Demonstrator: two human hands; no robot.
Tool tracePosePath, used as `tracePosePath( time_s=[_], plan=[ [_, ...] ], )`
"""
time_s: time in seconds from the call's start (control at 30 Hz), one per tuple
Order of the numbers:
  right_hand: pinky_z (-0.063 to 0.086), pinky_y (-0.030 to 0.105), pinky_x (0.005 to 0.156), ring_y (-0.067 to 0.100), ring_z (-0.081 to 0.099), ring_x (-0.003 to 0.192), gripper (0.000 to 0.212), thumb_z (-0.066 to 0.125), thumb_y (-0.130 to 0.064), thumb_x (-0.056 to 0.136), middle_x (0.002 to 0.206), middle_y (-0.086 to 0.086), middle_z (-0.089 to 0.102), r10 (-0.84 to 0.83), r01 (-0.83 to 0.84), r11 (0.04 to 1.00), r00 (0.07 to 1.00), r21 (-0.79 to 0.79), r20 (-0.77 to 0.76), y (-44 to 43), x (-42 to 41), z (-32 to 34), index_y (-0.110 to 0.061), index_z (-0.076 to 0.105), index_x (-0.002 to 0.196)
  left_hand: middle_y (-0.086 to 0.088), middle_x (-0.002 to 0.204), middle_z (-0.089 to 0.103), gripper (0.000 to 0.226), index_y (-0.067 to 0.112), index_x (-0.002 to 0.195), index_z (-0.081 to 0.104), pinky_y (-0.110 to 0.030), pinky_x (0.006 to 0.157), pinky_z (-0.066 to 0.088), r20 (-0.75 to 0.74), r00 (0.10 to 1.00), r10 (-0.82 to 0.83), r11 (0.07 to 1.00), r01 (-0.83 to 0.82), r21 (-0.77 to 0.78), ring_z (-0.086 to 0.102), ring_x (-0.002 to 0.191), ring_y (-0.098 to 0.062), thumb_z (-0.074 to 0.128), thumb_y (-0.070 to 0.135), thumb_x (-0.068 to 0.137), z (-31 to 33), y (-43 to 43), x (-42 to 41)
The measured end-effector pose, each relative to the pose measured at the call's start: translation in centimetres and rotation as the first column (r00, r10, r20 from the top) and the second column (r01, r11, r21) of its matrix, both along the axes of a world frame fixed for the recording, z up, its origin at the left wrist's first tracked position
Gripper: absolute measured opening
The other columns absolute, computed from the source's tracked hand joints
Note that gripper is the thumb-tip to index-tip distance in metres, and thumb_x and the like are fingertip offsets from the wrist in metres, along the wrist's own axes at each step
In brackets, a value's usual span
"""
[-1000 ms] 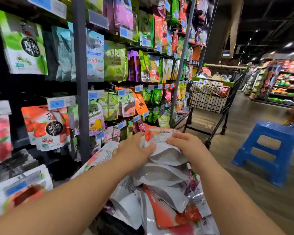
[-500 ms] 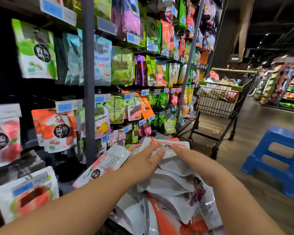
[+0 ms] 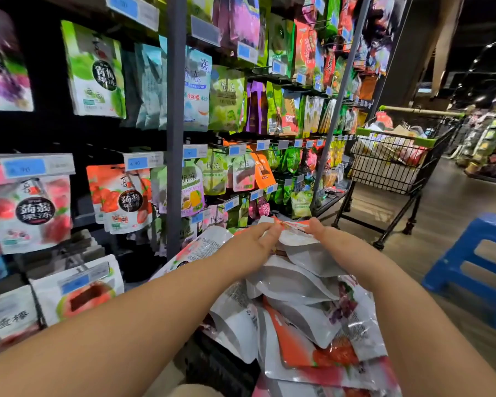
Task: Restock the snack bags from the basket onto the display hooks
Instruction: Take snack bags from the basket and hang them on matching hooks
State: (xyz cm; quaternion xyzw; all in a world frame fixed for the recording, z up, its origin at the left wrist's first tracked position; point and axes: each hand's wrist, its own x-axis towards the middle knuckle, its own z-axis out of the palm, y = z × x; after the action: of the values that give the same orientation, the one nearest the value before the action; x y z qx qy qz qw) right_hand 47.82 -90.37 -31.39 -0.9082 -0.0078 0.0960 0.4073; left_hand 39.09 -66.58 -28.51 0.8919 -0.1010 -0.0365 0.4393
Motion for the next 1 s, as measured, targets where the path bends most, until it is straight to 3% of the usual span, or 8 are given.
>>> tracePosePath(
  time_s=[0.07, 0.27, 0.37, 0.43, 0.53, 0.7, 0.87, 1.0],
  plan=[
    [0.030, 0.038, 0.112, 0.022, 0.043, 0.131, 0.070, 0.034, -0.082, 0.085, 0.137, -0.009, 0.045, -0.026, 0.026, 0.999, 1.000, -0.028, -0.004, 4.3, -6.4, 4.3, -0.036, 0.049, 0.136, 0.001, 0.161, 0.027, 0.058, 0.028, 0.152, 0.030, -0.033, 0.114, 0.023, -0.017, 1.000, 0.018, 1.000, -0.017, 0.015, 0.028, 0.146, -0.023, 0.023, 0.056, 0.102, -0.1, 0.3, -0.1],
    [0.033, 0.041, 0.109, 0.029, 0.043, 0.135, 0.057, 0.030, -0.057, 0.102, 0.150, 0.005, 0.045, -0.003, 0.026, 0.987, 0.989, -0.156, 0.146, 5.7, -9.7, 5.6, -0.022, 0.045, 0.145, 0.000, 0.163, 0.022, 0.064, 0.023, 0.155, 0.027, -0.035, 0.116, 0.022, -0.043, 0.996, 0.075, 0.997, -0.075, -0.006, 0.026, 0.147, -0.025, 0.025, 0.058, 0.101, -0.2, 1.1, -1.1],
    [0.036, 0.042, 0.107, 0.025, 0.044, 0.135, 0.071, 0.027, -0.070, 0.094, 0.148, 0.000, 0.050, 0.027, 0.068, 0.956, 0.949, -0.284, 0.315, 7.3, -10.6, 6.2, -0.025, 0.050, 0.143, -0.002, 0.161, 0.027, 0.063, 0.023, 0.153, 0.030, -0.035, 0.115, 0.023, -0.051, 0.992, 0.118, 0.993, -0.117, 0.020, 0.028, 0.146, -0.026, 0.024, 0.058, 0.101, -0.2, 1.9, -1.5],
    [0.039, 0.047, 0.106, 0.026, 0.046, 0.132, 0.080, 0.022, -0.080, 0.084, 0.139, 0.000, 0.057, 0.070, 0.096, 0.928, 0.904, -0.360, 0.422, 9.3, -10.1, 6.5, -0.029, 0.058, 0.135, -0.008, 0.156, 0.037, 0.060, 0.017, 0.149, 0.037, -0.031, 0.108, 0.030, -0.033, 0.986, 0.161, 0.987, -0.161, 0.003, 0.036, 0.141, -0.027, 0.026, 0.053, 0.103, -0.3, 3.1, -1.7],
    [0.041, 0.038, 0.088, 0.028, 0.052, 0.108, 0.041, 0.033, -0.054, 0.100, 0.104, 0.005, 0.064, 0.214, -0.036, 0.936, 0.848, -0.351, 0.485, 14.4, -9.6, 6.8, -0.029, 0.066, 0.099, -0.016, 0.142, 0.051, 0.055, 0.005, 0.140, 0.047, -0.029, 0.098, 0.038, -0.010, 0.963, 0.270, 0.962, -0.270, -0.034, 0.047, 0.131, -0.032, 0.028, 0.044, 0.105, -0.7, 6.2, -2.7],
    [0.047, 0.043, 0.096, 0.031, 0.054, 0.118, 0.040, 0.036, -0.034, 0.105, 0.135, 0.012, 0.057, 0.451, -0.260, 0.858, 0.795, -0.443, 0.406, 25.6, -9.8, 5.8, -0.012, 0.060, 0.128, -0.018, 0.126, 0.059, 0.049, 0.004, 0.124, 0.055, -0.034, 0.088, 0.042, 0.000, 0.884, 0.468, 0.880, -0.466, 0.095, 0.055, 0.116, -0.034, 0.033, 0.043, 0.105, -2.6, 15.0, -5.3],
    [0.048, 0.040, 0.090, 0.033, 0.056, 0.112, 0.036, 0.037, -0.034, 0.103, 0.129, 0.012, 0.060, 0.627, -0.428, 0.736, 0.724, -0.525, 0.289, 36.6, -10.6, 2.4, -0.016, 0.059, 0.125, -0.013, 0.124, 0.062, 0.044, 0.012, 0.122, 0.058, -0.033, 0.085, 0.042, -0.029, 0.726, 0.687, 0.724, -0.679, 0.122, 0.057, 0.104, -0.028, 0.040, 0.047, 0.102, -4.5, 26.0, -10.3],
    [0.048, 0.039, 0.085, 0.032, 0.058, 0.106, 0.035, 0.039, -0.036, 0.102, 0.122, 0.013, 0.063, 0.727, -0.541, 0.655, 0.641, -0.527, 0.245, 44.6, -12.3, -0.5, -0.014, 0.062, 0.117, -0.014, 0.132, 0.057, 0.045, 0.011, 0.128, 0.055, -0.030, 0.084, 0.036, -0.050, 0.572, 0.819, 0.572, -0.805, 0.156, 0.054, 0.116, -0.028, 0.039, 0.046, 0.103, -5.7, 33.3, -16.2]
  ],
)
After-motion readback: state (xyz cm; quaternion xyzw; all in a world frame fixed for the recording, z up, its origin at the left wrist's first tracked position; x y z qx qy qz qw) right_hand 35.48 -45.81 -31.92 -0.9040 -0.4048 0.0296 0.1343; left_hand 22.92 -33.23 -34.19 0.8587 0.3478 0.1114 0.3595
